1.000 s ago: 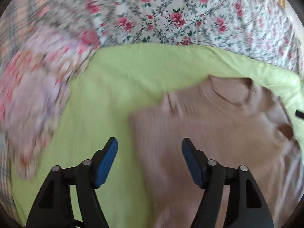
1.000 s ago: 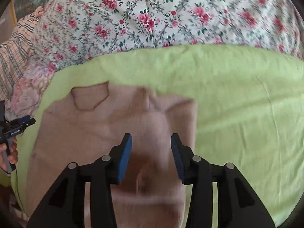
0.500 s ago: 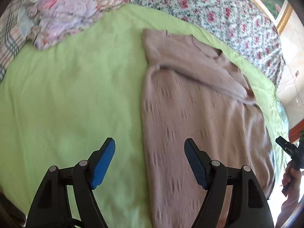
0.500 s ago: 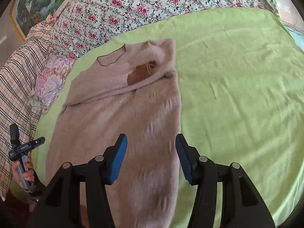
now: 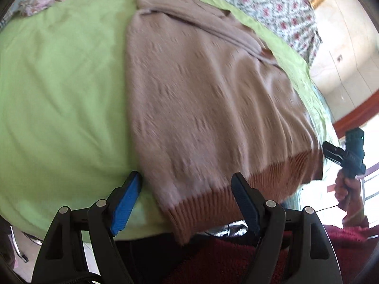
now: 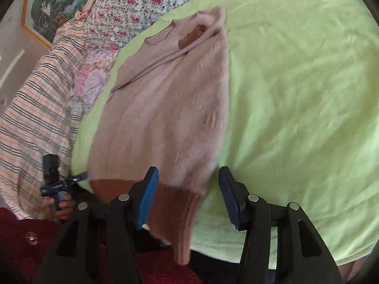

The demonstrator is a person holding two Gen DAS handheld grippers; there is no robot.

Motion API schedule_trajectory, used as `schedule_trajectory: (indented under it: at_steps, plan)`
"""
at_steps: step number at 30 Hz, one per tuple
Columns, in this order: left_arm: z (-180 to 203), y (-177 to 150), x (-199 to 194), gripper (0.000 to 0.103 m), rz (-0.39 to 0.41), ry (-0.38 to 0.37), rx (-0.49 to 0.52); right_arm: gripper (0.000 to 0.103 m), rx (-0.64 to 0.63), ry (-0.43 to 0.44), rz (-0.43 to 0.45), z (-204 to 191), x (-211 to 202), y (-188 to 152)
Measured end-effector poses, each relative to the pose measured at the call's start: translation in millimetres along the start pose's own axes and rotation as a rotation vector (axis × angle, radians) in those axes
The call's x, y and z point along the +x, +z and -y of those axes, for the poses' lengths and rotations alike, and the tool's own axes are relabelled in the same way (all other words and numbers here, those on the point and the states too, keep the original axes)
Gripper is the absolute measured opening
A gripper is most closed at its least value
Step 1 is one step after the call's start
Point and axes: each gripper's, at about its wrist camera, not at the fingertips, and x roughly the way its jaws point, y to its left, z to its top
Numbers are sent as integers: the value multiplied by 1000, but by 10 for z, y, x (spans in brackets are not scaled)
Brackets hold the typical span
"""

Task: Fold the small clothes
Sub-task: 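Grasp the brown ribbed hem with both tools, then lift the hem with both tools and fold it up toward the collar, then release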

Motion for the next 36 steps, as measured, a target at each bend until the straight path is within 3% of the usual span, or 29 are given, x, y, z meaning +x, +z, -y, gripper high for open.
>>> schedule_trajectory:
  at_steps: [2, 3, 4, 5, 6, 7, 11, 13, 15, 17, 20, 21, 23, 29, 36]
  plan:
    - [72, -50, 39, 77, 1, 4, 27, 54, -16, 31, 1, -32, 90, 3]
    - [108, -69, 57, 73, 8, 25, 42, 47, -20, 39, 8, -43, 126, 17]
    - [134, -88, 59, 67, 19, 46, 55, 22, -18, 41, 7, -44, 164, 30]
    - [140, -74, 43, 47, 28, 55, 66, 10, -12, 39, 2, -43, 192, 24]
    - [131, -67, 25, 20, 32, 51, 76, 10, -11, 35, 2, -35, 201, 16]
    - [124, -53, 13, 15, 25, 29, 73, 10, -16, 36, 6, -38, 181, 1]
    - [74, -75, -123, 13, 53, 5, 85, 9, -26, 63, 34, 42, 3, 2]
    - [1, -85, -99, 18, 27, -32, 59, 10, -15, 72, 29, 95, -2, -5]
    - [-92, -113, -11, 31, -22, -73, 15, 13, -4, 75, -12, 140, 53, -8]
    - [-112, -137, 9, 31, -24, -91, 9, 16, -17, 101, -41, 139, 91, -34]
    - [-60, -137, 21, 28, -7, -94, 31, 17, -39, 117, -61, 111, 119, -81]
    - [-35, -143, 18, 16, 6, -89, 42, 17, -46, 116, -57, 101, 116, -91]
    - [7, -153, -4, 10, 25, -82, 59, 9, -64, 112, -50, 87, 72, -119]
    - [-37, -169, -228, 7, 116, -128, 20, 8, -29, 180, 16, 170, -57, -172]
    - [122, 129, -634, 6, 252, -187, 33, 8, -51, 359, 200, -92, -374, 177]
